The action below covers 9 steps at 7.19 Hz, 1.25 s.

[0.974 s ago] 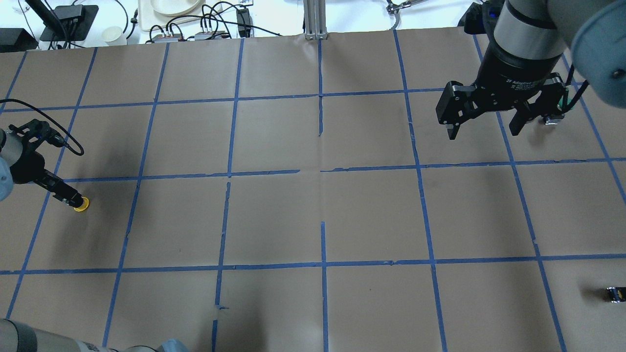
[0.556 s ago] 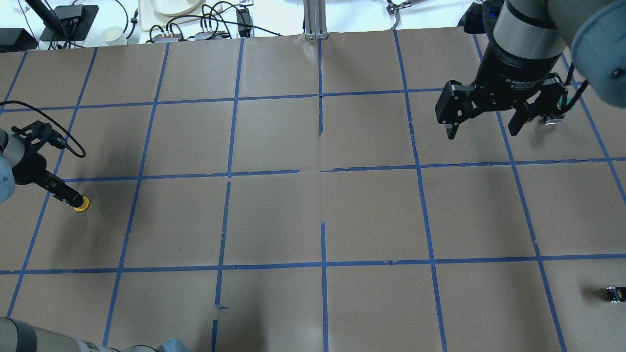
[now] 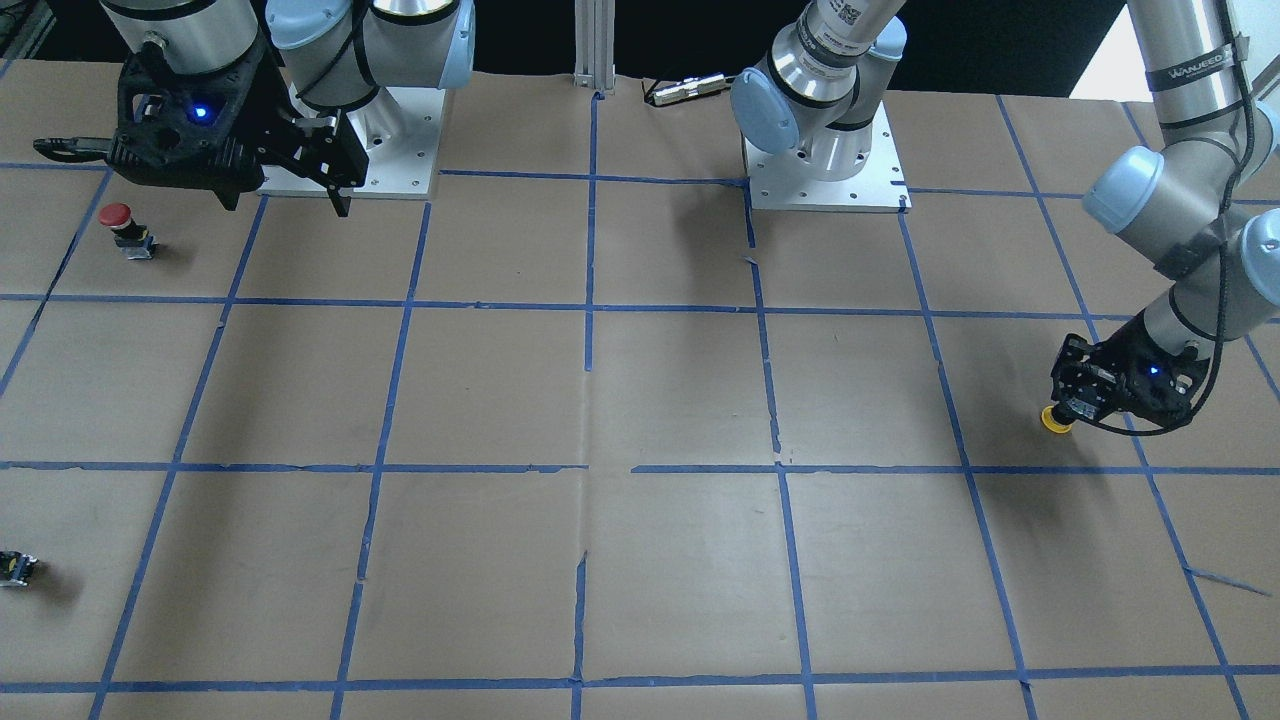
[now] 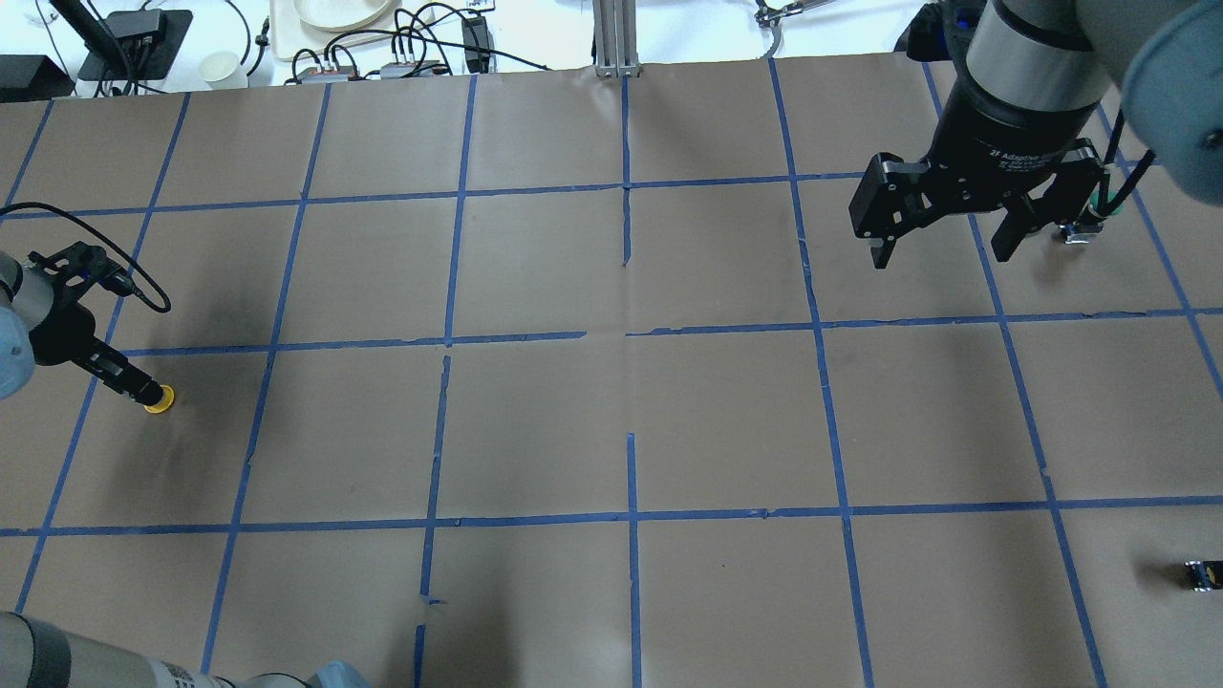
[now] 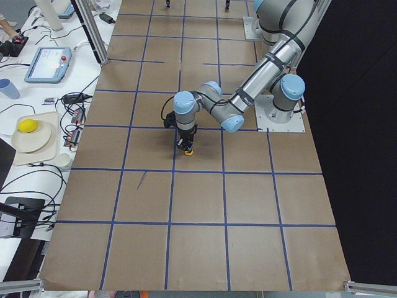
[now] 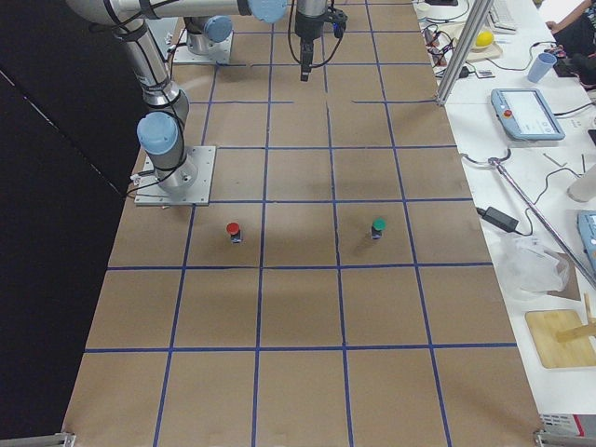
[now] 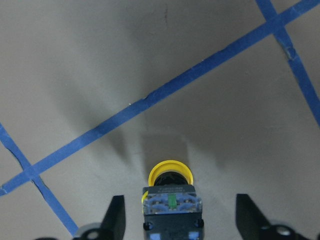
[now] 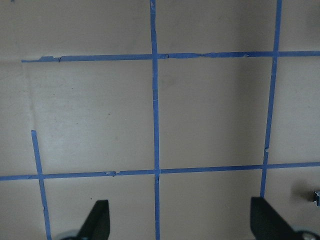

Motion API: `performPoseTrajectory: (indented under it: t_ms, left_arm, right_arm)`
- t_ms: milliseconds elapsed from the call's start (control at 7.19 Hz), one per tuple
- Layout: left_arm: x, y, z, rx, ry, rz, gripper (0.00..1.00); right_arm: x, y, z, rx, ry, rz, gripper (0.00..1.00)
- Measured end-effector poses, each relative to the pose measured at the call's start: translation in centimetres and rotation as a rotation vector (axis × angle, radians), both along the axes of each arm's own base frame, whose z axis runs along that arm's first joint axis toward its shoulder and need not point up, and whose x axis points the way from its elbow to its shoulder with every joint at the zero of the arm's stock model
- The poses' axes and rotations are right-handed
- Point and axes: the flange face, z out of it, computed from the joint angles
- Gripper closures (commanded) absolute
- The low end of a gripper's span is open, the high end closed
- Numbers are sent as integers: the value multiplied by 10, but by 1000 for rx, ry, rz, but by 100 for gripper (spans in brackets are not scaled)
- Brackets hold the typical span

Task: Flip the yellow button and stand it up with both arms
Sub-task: 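Lift the yellow button with the left gripper while the right arm approaches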

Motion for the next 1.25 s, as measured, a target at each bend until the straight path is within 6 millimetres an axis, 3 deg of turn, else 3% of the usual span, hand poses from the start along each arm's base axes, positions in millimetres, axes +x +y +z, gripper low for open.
performPoseTrajectory:
  t_ms: [417, 695, 974, 1252]
  left_arm:
    - [-1, -1, 9, 2, -4, -3, 93]
    - [-21, 2, 26, 43, 50, -4, 93]
    - [-59, 2, 43, 45, 212, 96, 93]
    - [-124, -10, 61, 20, 418, 229, 93]
  right_arm:
    - [1, -3, 3, -19, -3, -5, 0]
    - [1, -6, 6, -43, -2, -11, 0]
    - [0, -10, 8, -71, -2, -15, 0]
    - [-5, -12, 8, -78, -4, -27, 0]
